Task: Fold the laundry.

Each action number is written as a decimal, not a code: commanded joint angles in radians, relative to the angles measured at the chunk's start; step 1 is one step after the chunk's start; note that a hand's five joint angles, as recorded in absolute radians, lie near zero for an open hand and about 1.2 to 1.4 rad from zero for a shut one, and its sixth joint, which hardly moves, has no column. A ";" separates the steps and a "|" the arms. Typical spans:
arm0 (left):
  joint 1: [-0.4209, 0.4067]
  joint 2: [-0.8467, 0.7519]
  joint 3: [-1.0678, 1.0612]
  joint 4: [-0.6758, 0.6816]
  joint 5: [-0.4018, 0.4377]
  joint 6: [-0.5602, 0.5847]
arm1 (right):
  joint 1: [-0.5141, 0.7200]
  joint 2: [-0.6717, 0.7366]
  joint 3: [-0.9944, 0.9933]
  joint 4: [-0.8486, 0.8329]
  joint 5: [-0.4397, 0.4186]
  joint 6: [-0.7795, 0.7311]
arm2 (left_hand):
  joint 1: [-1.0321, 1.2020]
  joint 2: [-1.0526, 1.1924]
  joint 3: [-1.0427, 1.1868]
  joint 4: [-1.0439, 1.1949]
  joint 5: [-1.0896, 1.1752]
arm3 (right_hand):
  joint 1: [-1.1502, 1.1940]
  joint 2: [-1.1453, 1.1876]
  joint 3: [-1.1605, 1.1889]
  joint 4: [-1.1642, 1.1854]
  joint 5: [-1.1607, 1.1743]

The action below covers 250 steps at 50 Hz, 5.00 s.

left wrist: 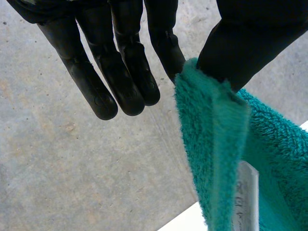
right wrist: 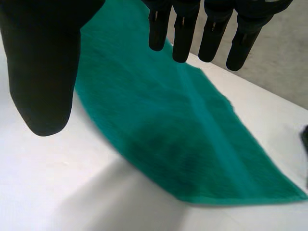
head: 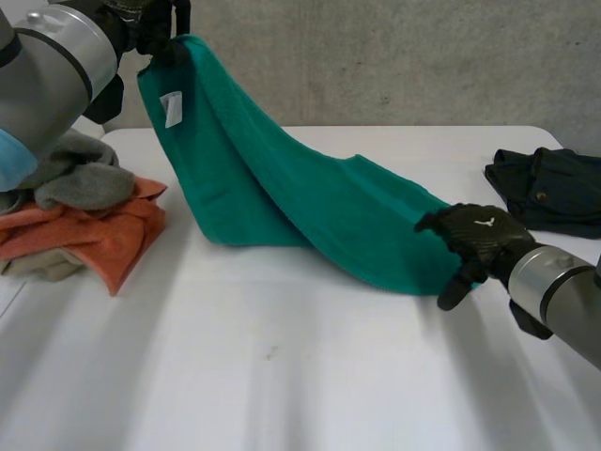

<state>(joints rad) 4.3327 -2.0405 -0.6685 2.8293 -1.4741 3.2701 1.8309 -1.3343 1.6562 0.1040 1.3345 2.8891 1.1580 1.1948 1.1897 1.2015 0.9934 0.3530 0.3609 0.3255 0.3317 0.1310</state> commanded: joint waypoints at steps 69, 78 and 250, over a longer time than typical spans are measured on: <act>-0.021 0.212 0.021 -0.151 0.055 0.000 | 0.136 0.263 -0.539 0.172 -0.035 -0.008 | 0.238 0.201 0.207 0.195 0.228 | -0.178 -0.186 -0.151 -0.157 -0.131; -0.018 0.339 -0.085 -0.128 0.126 0.019 | 0.260 0.656 -0.979 0.197 -0.034 0.050 | 0.238 0.201 0.207 0.195 0.228 | -0.178 -0.186 -0.151 -0.157 -0.131; 0.136 -0.078 -0.647 0.397 0.147 0.324 | -0.226 0.333 -0.363 0.029 -0.078 -0.384 | 0.238 0.201 0.207 0.195 0.228 | 1.043 1.035 1.071 1.065 1.091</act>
<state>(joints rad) 4.4753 -2.2185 -1.0928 3.3032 -1.3799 3.4921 1.6647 -0.9324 1.1518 -0.0679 1.3046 2.7028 1.1580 1.1977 1.1923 1.2025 0.9934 1.1432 1.1806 1.1881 1.1962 1.0217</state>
